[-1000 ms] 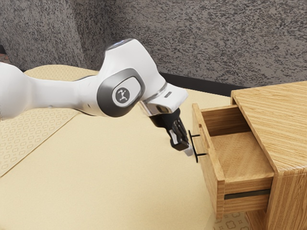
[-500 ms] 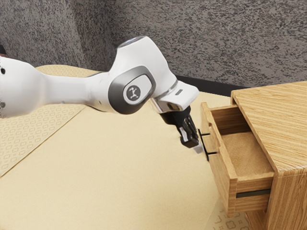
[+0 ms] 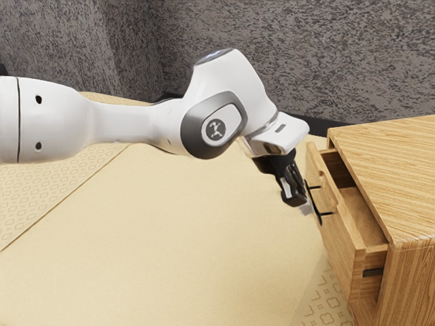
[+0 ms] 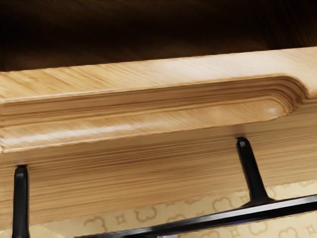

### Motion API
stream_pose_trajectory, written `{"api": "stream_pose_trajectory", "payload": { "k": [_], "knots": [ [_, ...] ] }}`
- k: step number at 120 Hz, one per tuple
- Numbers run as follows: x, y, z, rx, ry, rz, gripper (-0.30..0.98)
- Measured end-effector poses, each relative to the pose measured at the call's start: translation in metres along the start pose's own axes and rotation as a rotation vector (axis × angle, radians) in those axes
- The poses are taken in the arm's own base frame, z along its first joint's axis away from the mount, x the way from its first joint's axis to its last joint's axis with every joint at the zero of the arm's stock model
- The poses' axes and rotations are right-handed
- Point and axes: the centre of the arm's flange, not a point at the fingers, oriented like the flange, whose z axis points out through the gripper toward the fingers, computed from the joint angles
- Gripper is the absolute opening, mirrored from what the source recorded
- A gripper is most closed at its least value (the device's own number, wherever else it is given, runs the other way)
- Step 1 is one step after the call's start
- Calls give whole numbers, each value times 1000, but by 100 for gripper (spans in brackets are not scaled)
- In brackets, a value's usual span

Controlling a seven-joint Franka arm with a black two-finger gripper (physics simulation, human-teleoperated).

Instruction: Push the drawer handle with one arm to close the drawer

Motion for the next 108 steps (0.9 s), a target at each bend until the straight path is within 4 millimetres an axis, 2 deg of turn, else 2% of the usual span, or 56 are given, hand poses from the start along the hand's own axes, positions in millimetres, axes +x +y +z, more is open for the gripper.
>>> {"api": "stream_pose_trajectory", "payload": {
  "k": [48,108],
  "knots": [
    [22,-6,14,1,-1,17,-10],
    [40,-15,26,-1,5,14,-10]
  ]
}}
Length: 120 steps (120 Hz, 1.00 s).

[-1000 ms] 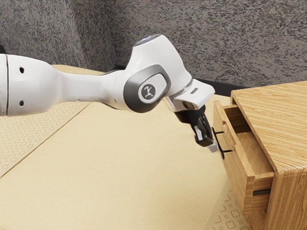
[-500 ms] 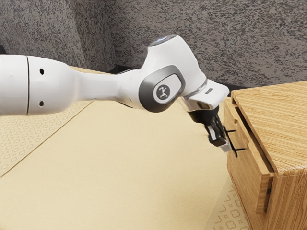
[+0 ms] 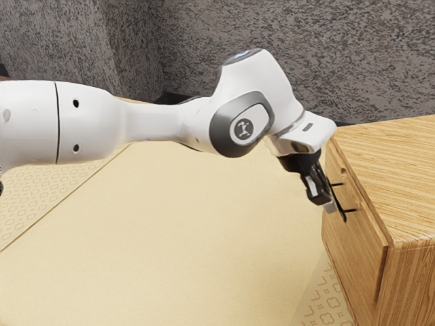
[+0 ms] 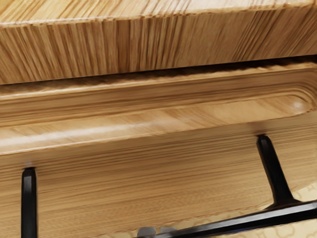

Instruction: Push the drawer handle with one arm to close the drawer

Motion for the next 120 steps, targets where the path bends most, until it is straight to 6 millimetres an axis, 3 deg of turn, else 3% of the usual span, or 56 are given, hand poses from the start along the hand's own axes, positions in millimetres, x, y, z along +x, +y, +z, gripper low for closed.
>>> {"api": "stream_pose_trajectory", "payload": {
  "k": [44,61,74,83,100,111,120],
  "knots": [
    [6,-4,6,3,-8,5,-10],
    [-8,-2,-11,31,-27,-13,-10],
    [-49,2,-40,61,-83,-77,-9],
    [-79,-3,-68,80,-104,-135,7],
    [-121,-23,-154,176,-122,-236,36],
    [-131,-26,-209,233,-148,-292,47],
    [-131,-25,-237,258,-175,-336,53]
  ]
}}
